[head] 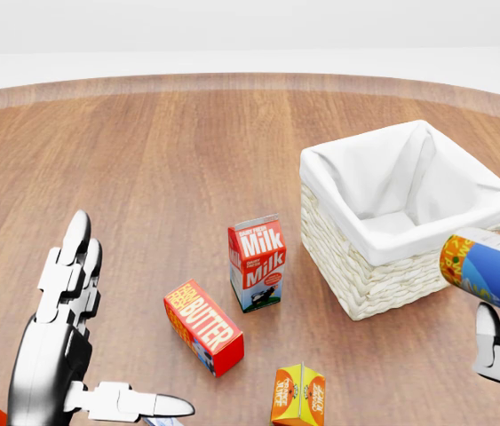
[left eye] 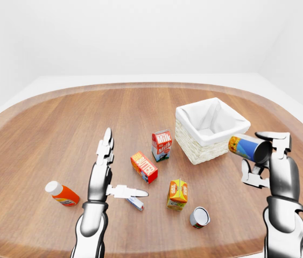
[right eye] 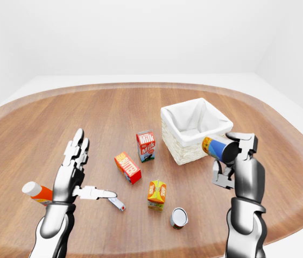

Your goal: Pick up the alphabet soup and the tomato sauce, and put them in the basket.

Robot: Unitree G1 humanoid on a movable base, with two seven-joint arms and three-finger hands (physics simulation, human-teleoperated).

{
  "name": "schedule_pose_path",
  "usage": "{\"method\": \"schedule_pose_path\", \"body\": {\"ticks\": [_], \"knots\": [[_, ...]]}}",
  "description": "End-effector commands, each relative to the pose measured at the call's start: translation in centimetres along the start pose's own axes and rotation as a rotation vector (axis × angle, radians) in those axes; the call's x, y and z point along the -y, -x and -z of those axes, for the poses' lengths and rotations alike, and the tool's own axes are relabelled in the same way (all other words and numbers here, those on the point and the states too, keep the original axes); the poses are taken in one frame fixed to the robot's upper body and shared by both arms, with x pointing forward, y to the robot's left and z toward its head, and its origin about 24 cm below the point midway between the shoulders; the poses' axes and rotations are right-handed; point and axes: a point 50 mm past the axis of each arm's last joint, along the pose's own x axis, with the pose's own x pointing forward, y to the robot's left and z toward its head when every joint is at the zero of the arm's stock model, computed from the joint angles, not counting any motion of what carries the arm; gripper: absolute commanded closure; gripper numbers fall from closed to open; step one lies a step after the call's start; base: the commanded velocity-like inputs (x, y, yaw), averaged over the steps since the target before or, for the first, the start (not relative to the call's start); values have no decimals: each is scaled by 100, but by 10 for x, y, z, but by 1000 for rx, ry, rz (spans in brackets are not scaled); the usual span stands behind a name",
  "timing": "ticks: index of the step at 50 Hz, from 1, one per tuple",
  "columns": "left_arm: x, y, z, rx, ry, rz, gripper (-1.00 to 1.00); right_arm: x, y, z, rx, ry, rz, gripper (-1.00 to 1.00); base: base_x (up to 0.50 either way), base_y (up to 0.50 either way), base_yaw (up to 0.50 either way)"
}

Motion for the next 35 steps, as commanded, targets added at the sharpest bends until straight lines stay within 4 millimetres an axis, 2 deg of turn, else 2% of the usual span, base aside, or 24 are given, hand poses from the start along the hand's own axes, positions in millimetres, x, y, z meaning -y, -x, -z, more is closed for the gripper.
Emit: {"method": "schedule_pose_path", "body": {"ticks": [1,6,12,13,20,30,35], "knots": [[-1,-2,0,3,5,-4,-100,9,-20,-28,140,-9,64,100,0,0,0],[-1,-2,-1,7,7,-6,-100,10,-33,-47,241,0,87,100,0,0,0],[-2,-3,-1,8,9,-7,-100,7,-47,-58,307,45,109,100,0,0,0],[-2,-3,-1,8,9,-7,-100,10,-51,-60,323,99,152,100,0,0,0],[-1,-2,1,2,7,-5,-100,8,-64,-77,405,120,146,100,0,0,0],[0,-1,1,-4,4,2,-100,-5,-92,-75,406,214,157,100,0,0,0],[1,-1,0,2,2,5,-100,-9,-103,-83,428,222,143,100,0,0,0]]}}
